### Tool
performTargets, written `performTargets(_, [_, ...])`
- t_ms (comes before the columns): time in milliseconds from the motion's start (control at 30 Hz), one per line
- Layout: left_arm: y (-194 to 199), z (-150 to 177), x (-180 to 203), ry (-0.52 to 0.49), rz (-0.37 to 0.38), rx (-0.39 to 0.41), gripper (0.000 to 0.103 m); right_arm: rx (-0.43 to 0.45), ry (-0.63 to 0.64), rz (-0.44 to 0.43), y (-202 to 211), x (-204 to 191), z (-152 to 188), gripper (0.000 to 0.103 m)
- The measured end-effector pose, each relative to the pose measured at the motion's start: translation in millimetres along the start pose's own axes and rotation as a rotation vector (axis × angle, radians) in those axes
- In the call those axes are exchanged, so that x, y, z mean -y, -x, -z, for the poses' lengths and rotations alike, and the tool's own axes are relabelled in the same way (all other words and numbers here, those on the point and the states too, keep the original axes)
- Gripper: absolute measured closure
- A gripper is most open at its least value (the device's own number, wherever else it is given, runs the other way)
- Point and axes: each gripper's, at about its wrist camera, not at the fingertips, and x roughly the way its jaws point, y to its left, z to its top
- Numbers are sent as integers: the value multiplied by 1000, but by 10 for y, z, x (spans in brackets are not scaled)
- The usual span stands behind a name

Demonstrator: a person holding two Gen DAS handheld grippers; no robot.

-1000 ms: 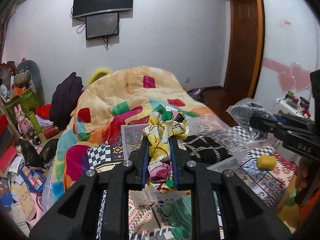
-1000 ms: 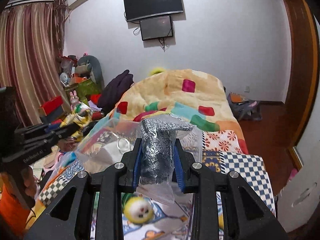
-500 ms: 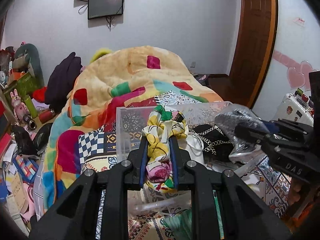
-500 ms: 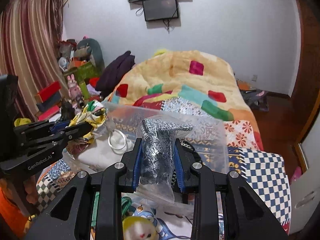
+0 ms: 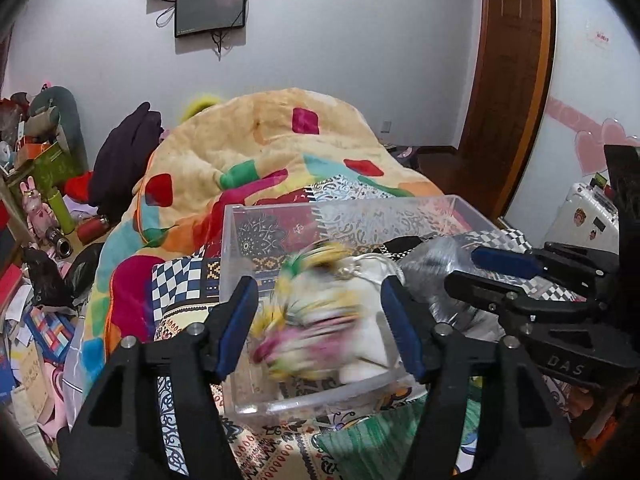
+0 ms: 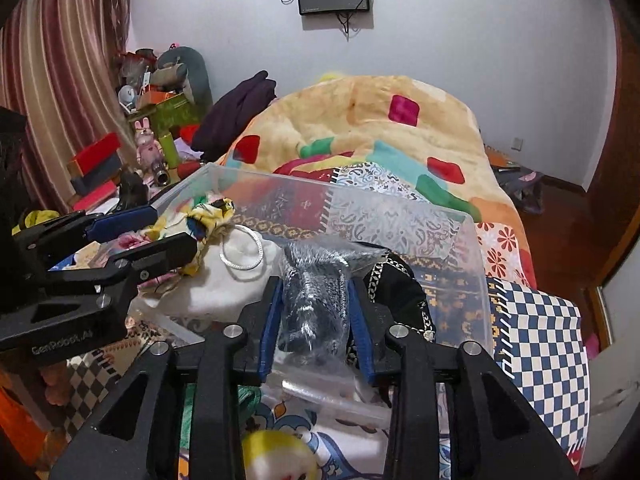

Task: Organize soft objects
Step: 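Release the floral cloth into the box with the left tool while the right tool releases the foil bag, then grasp the green knit glove with the left tool while the right tool grasps the yellow plush ball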

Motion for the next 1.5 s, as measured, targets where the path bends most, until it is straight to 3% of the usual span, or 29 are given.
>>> performTargets(100, [68, -10, 15, -4, 7, 10, 36, 40, -1, 15, 122, 12, -12, 52])
performTargets(267, [250, -10, 48, -10, 22, 42, 31, 91, -9, 14, 351, 26, -38, 52])
performTargets(367, [384, 3, 70, -12, 37, 64, 22, 116, -22, 4, 488, 45, -32, 49])
performTargets(433, [467, 26, 85, -15, 46, 75, 15, 137, -24, -1, 570, 49, -16, 40])
performTargets(567, [590, 124, 113, -24, 55, 76, 9, 158, -12, 1, 704, 26, 69, 36])
performTargets(867, [496, 416, 148, -5, 98, -31, 7, 71, -14, -22, 572, -26, 383, 36])
performTargets(1100, [324, 667, 198, -3, 88, -108, 7, -11, -45, -33, 388, -12, 622, 36])
performTargets(1167, [290, 711, 186, 7, 92, -123, 10, -29, -49, -34, 348, -12, 658, 36])
performTargets(1233, [251, 747, 179, 11, 100, -140, 23, -44, -52, -44, 316, -5, 679, 36])
performTargets(1500, [118, 849, 180, 21, 134, -185, 53, -80, -71, -78, 237, -7, 765, 43])
